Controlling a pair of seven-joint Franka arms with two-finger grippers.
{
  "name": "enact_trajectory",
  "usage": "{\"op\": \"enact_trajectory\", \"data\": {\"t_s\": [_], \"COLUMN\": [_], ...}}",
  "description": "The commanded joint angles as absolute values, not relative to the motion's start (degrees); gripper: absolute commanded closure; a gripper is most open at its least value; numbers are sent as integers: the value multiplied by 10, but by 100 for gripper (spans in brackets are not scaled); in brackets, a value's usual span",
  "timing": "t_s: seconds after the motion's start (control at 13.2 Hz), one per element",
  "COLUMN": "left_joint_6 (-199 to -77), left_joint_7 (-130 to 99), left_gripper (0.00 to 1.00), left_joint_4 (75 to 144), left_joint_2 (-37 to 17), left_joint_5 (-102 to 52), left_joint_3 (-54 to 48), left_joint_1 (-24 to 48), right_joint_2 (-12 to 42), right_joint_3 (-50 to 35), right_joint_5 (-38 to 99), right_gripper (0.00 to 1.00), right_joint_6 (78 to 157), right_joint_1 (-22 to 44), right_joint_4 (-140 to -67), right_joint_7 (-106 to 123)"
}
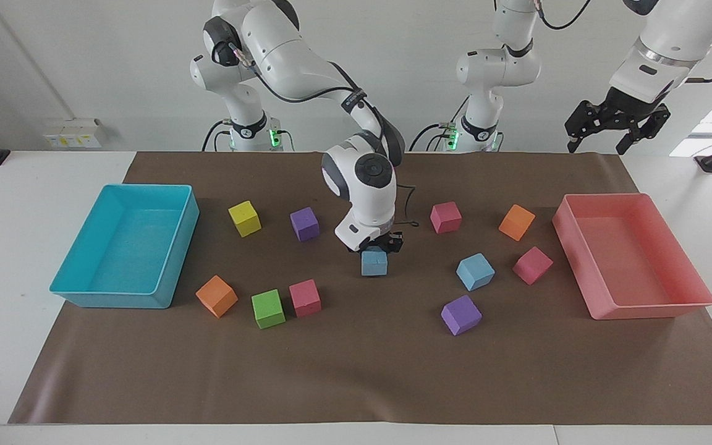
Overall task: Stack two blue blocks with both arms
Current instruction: 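Lift the light blue cube with the right gripper toward table center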
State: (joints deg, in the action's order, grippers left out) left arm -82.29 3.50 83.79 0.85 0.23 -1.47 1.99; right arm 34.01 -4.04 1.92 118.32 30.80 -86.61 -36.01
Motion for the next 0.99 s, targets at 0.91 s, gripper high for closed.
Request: {"op": "enact_trajectory", "data": {"t_s": [0.91], "left_joint_6": [-838], "left_joint_7": [33], "left_gripper": [0], "left_joint_4": [854], "left_joint_2": [21], "left_joint_5": [-1], "left_joint_3": [-12], "left_joint_1": [21], "right_joint_2": [324], "right_joint_3": [-41], "right_joint_5": [24], "right_gripper": [100], "right_joint_6": [1196], "right_joint_1": [307], "right_joint_4": [-907], "right_joint_7": [-354]}}
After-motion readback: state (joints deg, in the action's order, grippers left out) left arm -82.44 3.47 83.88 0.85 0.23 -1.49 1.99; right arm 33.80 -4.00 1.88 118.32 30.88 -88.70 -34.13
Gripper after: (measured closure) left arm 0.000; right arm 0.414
